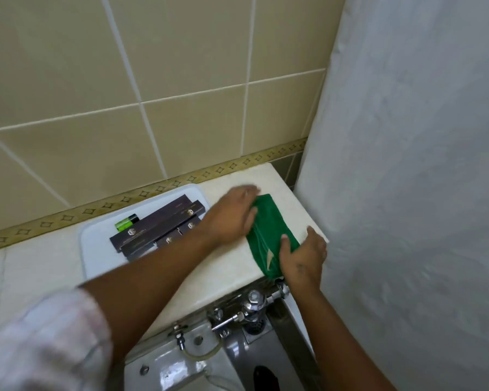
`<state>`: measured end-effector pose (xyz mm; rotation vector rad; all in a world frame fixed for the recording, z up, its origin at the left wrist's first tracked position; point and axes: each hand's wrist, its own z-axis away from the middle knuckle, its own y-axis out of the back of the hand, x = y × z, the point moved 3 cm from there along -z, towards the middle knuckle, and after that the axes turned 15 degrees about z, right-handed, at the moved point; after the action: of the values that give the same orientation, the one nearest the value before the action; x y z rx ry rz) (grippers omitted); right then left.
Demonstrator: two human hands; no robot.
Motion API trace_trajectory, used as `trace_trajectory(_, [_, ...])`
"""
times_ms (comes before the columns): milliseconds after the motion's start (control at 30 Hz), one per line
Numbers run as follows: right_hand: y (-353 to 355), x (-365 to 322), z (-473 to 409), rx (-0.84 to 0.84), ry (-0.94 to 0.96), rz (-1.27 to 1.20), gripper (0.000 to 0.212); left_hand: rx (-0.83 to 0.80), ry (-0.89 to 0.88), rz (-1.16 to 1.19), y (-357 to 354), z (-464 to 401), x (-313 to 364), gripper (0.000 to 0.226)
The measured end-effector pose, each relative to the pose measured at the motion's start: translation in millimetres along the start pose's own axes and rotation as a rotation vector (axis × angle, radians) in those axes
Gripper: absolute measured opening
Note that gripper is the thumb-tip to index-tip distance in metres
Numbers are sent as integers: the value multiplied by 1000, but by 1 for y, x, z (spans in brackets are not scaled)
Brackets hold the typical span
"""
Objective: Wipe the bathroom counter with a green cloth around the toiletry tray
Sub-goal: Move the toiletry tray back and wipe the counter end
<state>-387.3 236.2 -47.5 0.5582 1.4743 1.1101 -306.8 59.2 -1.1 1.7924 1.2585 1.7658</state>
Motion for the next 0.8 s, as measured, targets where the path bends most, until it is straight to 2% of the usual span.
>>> trace_trajectory(100, [-5, 17, 15, -111, -368, -221, 76, -215, 356, -70, -10, -62, -8, 62])
trace_trajectory(167, [-8, 22, 13, -204, -500, -391, 62, -313, 453, -125, -19, -76, -10, 55])
trace_trajectory(233, [-12, 24, 8, -349, -583, -644, 40, -351, 507, -74, -27, -79, -6, 47])
trace_trajectory(267, [-11, 25, 6, -414, -612, -693, 29, -363, 530, -53, -30, -80, -4, 43])
trace_trajectory(333, [-5, 30, -1, -486, -597, -615, 25, -350, 568, -5, -29, -80, 0, 33])
trace_trajectory(433, [17, 31, -12, -477, -532, -441, 33, -293, 618, 135, -11, -66, 7, 19])
trace_trajectory(533, [51, 11, -26, -376, -384, -326, 40, -123, 731, 399, 21, -32, 6, 27])
trace_trajectory(633, [78, -52, -33, -343, -117, -355, 37, 203, 853, 825, 67, 39, 5, 23])
trace_trajectory(700, [77, -116, -22, -471, 106, -338, 31, 454, 900, 1036, 94, 111, 5, 13])
trace_trajectory(800, [46, -218, 24, -676, 469, -128, 26, 744, 974, 1243, 104, 227, 17, 18])
